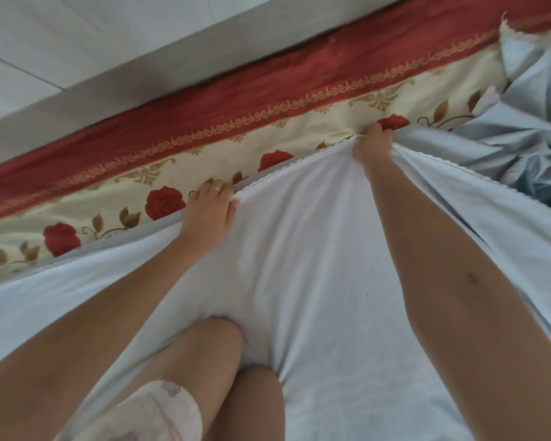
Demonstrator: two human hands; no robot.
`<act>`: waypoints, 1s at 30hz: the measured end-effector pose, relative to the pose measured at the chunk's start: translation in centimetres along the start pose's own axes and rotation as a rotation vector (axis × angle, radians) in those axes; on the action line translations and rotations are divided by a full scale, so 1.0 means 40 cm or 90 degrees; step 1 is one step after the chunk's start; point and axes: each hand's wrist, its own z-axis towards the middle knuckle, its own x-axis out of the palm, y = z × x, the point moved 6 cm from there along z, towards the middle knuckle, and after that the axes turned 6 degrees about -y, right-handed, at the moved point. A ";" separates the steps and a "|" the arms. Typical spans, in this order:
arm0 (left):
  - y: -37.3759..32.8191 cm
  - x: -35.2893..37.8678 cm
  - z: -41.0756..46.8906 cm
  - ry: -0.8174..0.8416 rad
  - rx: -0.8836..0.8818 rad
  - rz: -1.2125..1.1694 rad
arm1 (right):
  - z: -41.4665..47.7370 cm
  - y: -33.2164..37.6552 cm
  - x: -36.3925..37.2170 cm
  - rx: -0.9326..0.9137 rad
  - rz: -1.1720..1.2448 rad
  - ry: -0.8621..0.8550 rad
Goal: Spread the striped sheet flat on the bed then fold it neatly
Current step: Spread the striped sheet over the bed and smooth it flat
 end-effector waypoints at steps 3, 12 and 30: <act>0.031 -0.017 -0.030 -0.006 -0.024 -0.002 | 0.000 0.003 -0.001 0.007 0.012 0.021; 0.071 0.025 0.009 0.044 -0.046 0.002 | 0.028 -0.018 -0.014 -0.075 0.002 0.046; -0.389 0.097 -0.021 0.242 0.077 -0.095 | -0.565 -0.432 0.225 -0.754 -0.332 -0.055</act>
